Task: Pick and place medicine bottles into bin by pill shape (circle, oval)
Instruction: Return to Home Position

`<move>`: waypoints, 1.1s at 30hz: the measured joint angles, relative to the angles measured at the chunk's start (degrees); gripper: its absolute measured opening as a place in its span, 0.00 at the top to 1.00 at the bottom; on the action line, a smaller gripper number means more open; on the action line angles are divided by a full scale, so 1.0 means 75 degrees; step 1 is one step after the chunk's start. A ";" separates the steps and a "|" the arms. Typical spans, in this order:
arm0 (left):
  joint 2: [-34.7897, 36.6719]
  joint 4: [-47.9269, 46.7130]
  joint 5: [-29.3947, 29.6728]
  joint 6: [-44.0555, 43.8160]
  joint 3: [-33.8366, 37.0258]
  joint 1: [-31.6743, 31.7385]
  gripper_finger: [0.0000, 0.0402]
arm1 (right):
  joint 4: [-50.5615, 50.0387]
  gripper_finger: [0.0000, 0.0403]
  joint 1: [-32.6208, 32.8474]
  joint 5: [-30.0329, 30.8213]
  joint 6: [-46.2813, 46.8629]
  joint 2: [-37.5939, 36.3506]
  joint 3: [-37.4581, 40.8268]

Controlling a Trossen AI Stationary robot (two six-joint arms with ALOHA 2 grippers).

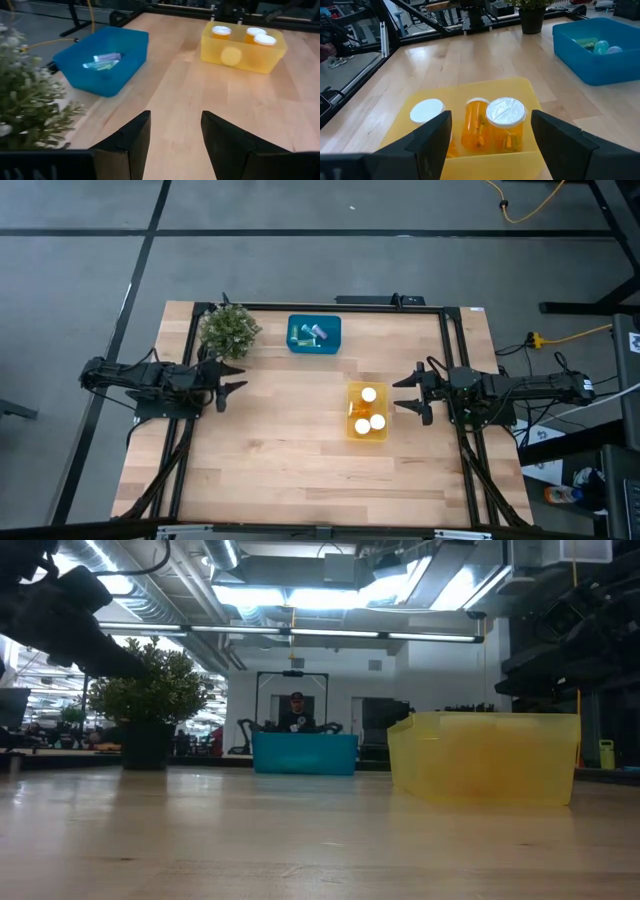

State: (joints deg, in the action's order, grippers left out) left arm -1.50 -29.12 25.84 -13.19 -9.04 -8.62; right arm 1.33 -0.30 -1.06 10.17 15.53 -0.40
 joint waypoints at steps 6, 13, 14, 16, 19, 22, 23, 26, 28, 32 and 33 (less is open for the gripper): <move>0.0000 -0.0002 0.0006 0.0000 0.0002 0.0000 0.58 | -0.0001 0.32 0.0000 -0.0003 -0.0061 0.0002 0.0000; 0.0000 0.0083 -0.0011 -0.0032 0.0010 0.0000 0.58 | -0.0001 0.32 0.0000 -0.0003 -0.0473 0.0017 0.0000; 0.0000 0.0153 -0.0014 -0.0027 0.0015 0.0000 0.58 | -0.0001 0.32 0.0000 -0.0003 -0.0585 0.0017 0.0000; 0.0003 0.0199 -0.0017 0.0006 0.0015 0.0000 0.58 | -0.0001 0.32 0.0000 -0.0005 -0.0630 0.0017 0.0000; 0.0003 0.0199 -0.0020 0.0008 0.0017 0.0000 0.58 | -0.0001 0.32 0.0000 -0.0006 -0.0625 0.0017 0.0000; 0.0003 0.0204 -0.0023 -0.0006 0.0017 0.0000 0.58 | -0.0001 0.32 0.0000 -0.0006 -0.0625 0.0017 0.0000; 0.0003 0.0204 -0.0022 0.0010 0.0017 0.0000 0.58 | -0.0001 0.32 0.0000 -0.0006 -0.0625 0.0017 0.0000; 0.0003 0.0209 -0.0021 0.0022 0.0017 0.0000 0.58 | -0.0001 0.32 0.0000 -0.0006 -0.0623 0.0015 0.0000; 0.0003 0.0211 -0.0021 0.0026 0.0017 0.0000 0.58 | -0.0001 0.32 0.0000 -0.0006 -0.0622 0.0015 0.0000; 0.0003 0.0221 -0.0020 0.0029 0.0017 0.0000 0.58 | 0.0001 0.32 0.0000 -0.0006 -0.0620 0.0012 0.0000; 0.0003 0.0224 -0.0023 0.0029 0.0017 0.0000 0.58 | 0.0002 0.32 0.0000 -0.0006 -0.0620 0.0012 0.0000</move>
